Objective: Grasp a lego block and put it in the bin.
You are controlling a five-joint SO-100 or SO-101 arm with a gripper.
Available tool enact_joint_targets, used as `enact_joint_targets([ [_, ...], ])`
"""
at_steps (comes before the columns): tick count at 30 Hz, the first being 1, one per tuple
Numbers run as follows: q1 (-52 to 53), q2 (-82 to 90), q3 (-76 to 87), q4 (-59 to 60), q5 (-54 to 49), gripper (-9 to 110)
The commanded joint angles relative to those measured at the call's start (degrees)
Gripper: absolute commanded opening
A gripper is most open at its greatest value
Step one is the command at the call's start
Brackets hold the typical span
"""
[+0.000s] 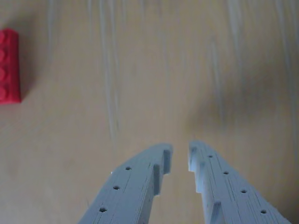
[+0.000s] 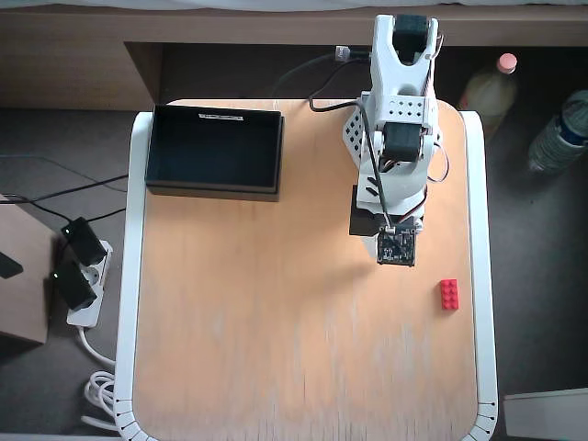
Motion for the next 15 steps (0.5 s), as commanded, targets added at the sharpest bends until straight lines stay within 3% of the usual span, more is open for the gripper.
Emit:
enact_joint_targets([
  [1, -0.3, -9.2, -7.6, 0.4, 0.1, 0],
  [15, -2.0, -36.0, -34.6, 0.5, -3.4, 0],
])
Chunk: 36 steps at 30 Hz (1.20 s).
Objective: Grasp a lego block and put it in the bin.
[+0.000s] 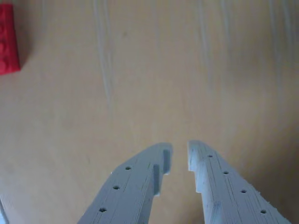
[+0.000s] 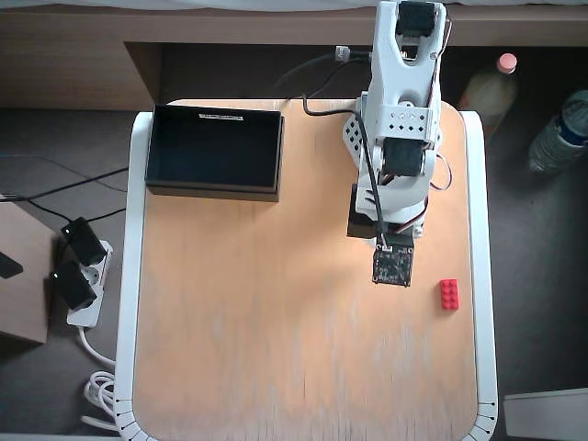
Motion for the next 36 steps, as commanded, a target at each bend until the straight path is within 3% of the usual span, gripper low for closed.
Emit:
enact_joint_targets([
  [1, -1.8, -6.9, -12.9, 0.5, -1.4, 0],
  [11, -7.8, -21.7, -24.7, 0.5, -6.8, 1],
  [24, -18.0, -30.5, -27.2, 0.4, -15.4, 7],
  [36, -18.0, -36.4, -29.8, -5.2, -17.3, 14],
])
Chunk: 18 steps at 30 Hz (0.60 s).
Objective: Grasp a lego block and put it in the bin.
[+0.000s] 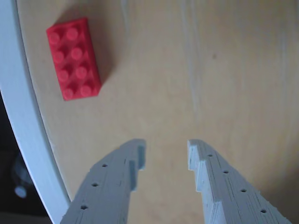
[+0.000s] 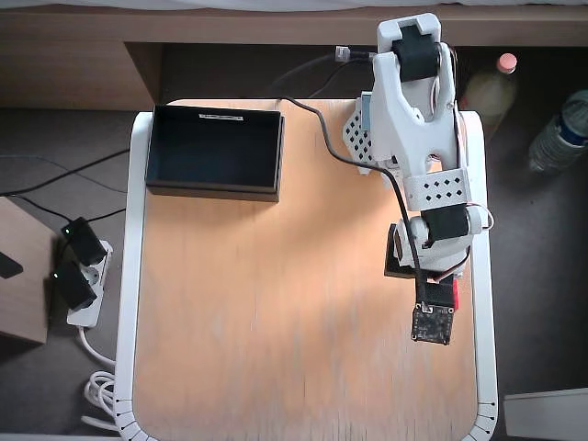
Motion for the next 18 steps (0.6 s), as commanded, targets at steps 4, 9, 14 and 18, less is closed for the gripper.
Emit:
enact_joint_targets([
  [4, -0.8, -2.0, -7.1, -5.3, -0.5, 18],
  [9, -0.7, -3.7, -7.1, -7.3, 0.9, 25],
  [14, -1.0, -5.0, -7.1, -9.8, 0.8, 25],
  [18, -1.1, -6.9, -7.1, -11.4, 0.7, 25],
])
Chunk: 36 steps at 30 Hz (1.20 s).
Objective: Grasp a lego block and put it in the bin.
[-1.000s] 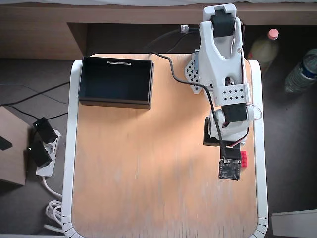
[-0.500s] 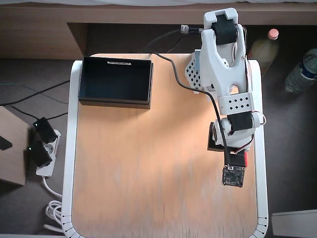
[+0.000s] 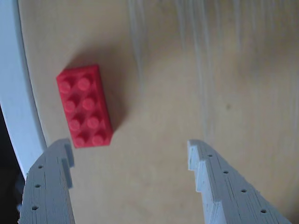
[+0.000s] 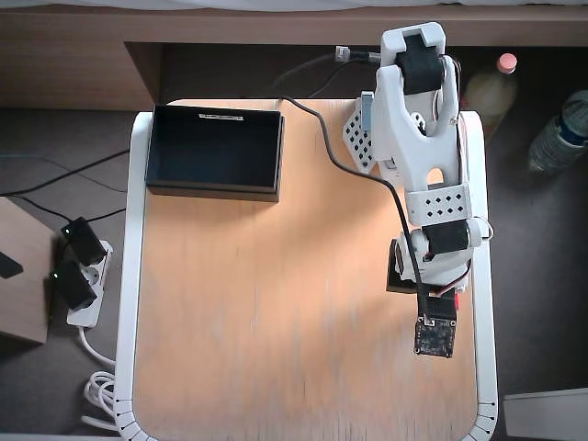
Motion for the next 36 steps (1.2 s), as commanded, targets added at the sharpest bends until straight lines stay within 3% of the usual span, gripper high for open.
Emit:
enact_joint_targets([
  [1, -1.1, -0.6, -7.0, -2.7, 0.0, 25],
  [28, -3.6, -8.3, -10.2, -4.5, -2.2, 24],
  [36, -4.0, -9.5, -10.2, -5.4, -2.6, 18],
])
